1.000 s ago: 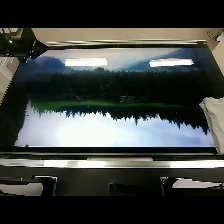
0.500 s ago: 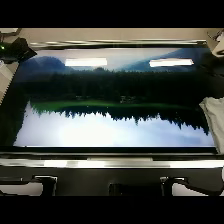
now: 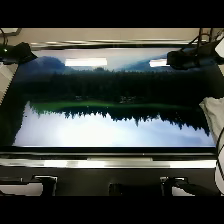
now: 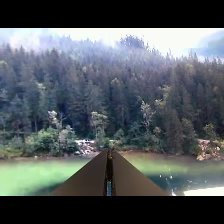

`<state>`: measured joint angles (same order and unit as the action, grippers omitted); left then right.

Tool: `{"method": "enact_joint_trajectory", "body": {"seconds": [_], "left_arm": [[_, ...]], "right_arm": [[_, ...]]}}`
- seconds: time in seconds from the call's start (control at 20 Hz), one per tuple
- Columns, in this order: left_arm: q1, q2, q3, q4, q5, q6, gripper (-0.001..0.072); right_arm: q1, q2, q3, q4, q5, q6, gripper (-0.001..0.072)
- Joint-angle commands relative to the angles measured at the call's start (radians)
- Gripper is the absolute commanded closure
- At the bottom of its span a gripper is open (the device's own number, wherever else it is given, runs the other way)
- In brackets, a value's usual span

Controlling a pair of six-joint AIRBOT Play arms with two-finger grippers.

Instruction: Fold the clothes and pants, and hang the long-sleeved shirts on hangers.

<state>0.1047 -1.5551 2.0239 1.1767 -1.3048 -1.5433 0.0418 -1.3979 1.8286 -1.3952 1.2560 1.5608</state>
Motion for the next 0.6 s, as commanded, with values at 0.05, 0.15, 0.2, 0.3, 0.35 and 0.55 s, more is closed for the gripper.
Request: {"method": "enact_joint_trajectory", "body": {"seconds": [0.05,0.15,0.2,0.3,0.35,0.55], "left_arm": [[-0.002,-0.008,0.0,0.003,-0.012,-0.008,0.0689],[-0.002,-0.017,0.0,0.003,-0.012,-0.008,0.0689],[-0.002,-0.022,0.0,0.002,-0.012,-0.008,0.069],[-0.002,-0.03,0.0,0.003,-0.012,-0.008,0.0689],[-0.002,-0.033,0.0,0.003,-0.012,-0.008,0.0689],[-0.002,-0.034,-0.001,0.003,-0.012,-0.008,0.0689]], "right_arm": [[0.011,0.001,0.0,-0.012,0.001,0.001,0.0674],[0.011,0.001,0.0,-0.012,-0.002,0.001,0.0674],[0.011,0.001,0.0,-0.012,-0.002,0.001,0.0674],[0.011,0.001,0.0,-0.012,-0.002,0.001,0.0674],[0.011,0.001,0.0,-0.012,-0.002,0.001,0.0674],[0.011,0.001,0.0,-0.012,-0.002,0.002,0.0674]]}}
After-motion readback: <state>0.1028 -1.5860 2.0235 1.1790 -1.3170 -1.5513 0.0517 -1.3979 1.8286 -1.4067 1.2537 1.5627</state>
